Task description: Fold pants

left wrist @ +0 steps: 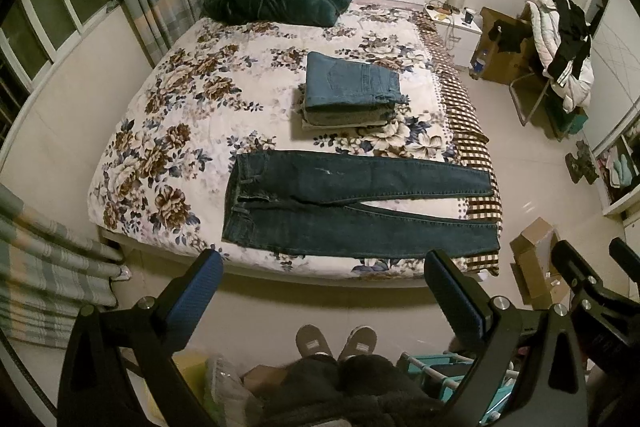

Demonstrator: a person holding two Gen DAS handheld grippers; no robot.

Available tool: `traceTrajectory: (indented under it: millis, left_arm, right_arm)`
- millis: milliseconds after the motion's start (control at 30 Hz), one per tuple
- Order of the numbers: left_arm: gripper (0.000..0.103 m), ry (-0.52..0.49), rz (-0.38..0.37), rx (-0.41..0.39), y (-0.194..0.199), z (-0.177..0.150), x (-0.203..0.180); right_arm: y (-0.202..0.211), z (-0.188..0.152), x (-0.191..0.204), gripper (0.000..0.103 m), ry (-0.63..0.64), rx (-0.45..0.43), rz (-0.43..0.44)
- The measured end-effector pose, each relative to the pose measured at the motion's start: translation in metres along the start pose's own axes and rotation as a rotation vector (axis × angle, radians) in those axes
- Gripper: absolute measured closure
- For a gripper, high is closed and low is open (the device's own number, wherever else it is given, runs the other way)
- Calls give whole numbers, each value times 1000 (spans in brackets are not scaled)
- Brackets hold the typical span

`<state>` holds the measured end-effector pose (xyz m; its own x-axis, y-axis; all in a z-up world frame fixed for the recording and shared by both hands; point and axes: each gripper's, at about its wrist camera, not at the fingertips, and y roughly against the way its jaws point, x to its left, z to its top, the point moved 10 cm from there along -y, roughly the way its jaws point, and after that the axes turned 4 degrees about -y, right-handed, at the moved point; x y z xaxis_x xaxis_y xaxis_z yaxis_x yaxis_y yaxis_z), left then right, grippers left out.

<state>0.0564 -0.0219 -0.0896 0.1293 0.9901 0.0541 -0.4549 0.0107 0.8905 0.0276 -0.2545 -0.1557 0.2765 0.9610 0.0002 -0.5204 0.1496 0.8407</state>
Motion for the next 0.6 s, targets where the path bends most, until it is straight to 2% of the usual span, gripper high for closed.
traceTrajectory:
  millis: [100, 267, 333, 400, 500, 600]
  left_arm:
    - [0, 25, 22, 0, -12, 5, 1]
    - [0, 106, 108, -8, -54, 25, 24]
    - [0, 137, 169, -7, -81, 38, 37]
    - [0, 167, 196, 9, -112, 49, 50]
    - [0, 210, 215, 96, -181, 63, 70]
    - [0, 268, 231, 184, -250, 73, 91]
  right_arm:
    - [-16, -2, -2, 0, -9, 18, 13]
    - [-59, 25, -23, 0, -39, 42, 25]
    - [-95, 37, -32, 0, -63, 56, 19]
    - [-134, 53, -44, 0, -86, 62, -7]
    - [-207, 71, -60, 0, -137, 89, -65]
    - [-292, 82, -77, 0, -226, 175, -77]
